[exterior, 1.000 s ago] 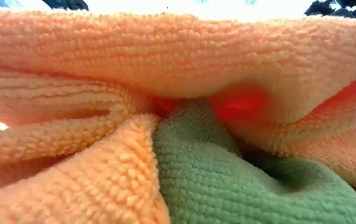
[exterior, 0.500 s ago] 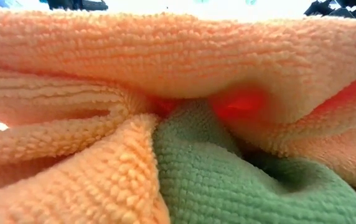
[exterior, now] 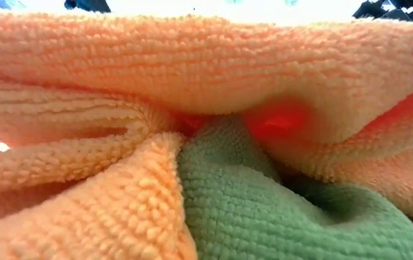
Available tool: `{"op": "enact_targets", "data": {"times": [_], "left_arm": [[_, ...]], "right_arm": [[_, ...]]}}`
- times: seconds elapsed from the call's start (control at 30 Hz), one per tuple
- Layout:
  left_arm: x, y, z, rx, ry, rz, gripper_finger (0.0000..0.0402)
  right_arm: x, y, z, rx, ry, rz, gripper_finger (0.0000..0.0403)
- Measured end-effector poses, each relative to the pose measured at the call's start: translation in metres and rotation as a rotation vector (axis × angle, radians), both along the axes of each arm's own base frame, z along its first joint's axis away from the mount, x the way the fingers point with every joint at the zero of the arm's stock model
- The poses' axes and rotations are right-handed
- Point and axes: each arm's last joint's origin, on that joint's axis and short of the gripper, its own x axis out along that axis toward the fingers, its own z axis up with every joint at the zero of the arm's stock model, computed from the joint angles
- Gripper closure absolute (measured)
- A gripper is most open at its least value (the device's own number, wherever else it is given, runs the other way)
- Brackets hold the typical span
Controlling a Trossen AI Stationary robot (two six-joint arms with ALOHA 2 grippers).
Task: Sort microfiber towel by color & place in baskets
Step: Put the orange microfiber towel into the bottom transparent bin
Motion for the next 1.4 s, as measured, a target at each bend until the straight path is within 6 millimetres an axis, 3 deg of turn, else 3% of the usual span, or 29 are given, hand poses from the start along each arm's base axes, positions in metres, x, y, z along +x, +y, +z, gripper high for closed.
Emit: {"op": "enact_targets", "data": {"times": [0.33, 0.77, 1.07, 1.23, 1.4], "left_arm": [[0.002, -0.006, 0.017, 0.247, -0.042, 0.153, 0.0401], [0.023, -0.020, 0.033, 0.276, -0.203, -0.075, 0.0401], [0.054, -0.027, 0.041, 0.281, -0.344, -0.300, 0.0401], [0.074, -0.036, 0.045, 0.288, -0.447, -0.409, 0.0401], [0.099, -0.045, 0.036, 0.265, -0.459, -0.494, 0.0401]], "right_arm": [[0.000, 0.000, 0.000, 0.008, -0.002, -0.005, 0.0402], [0.006, -0.001, 0.010, 0.042, -0.130, -0.026, 0.0402], [0.043, -0.003, 0.025, -0.066, -0.311, 0.054, 0.0402], [0.071, -0.005, 0.050, -0.071, -0.361, 0.072, 0.0402], [0.104, -0.002, 0.074, -0.158, -0.317, 0.135, 0.0393]]}}
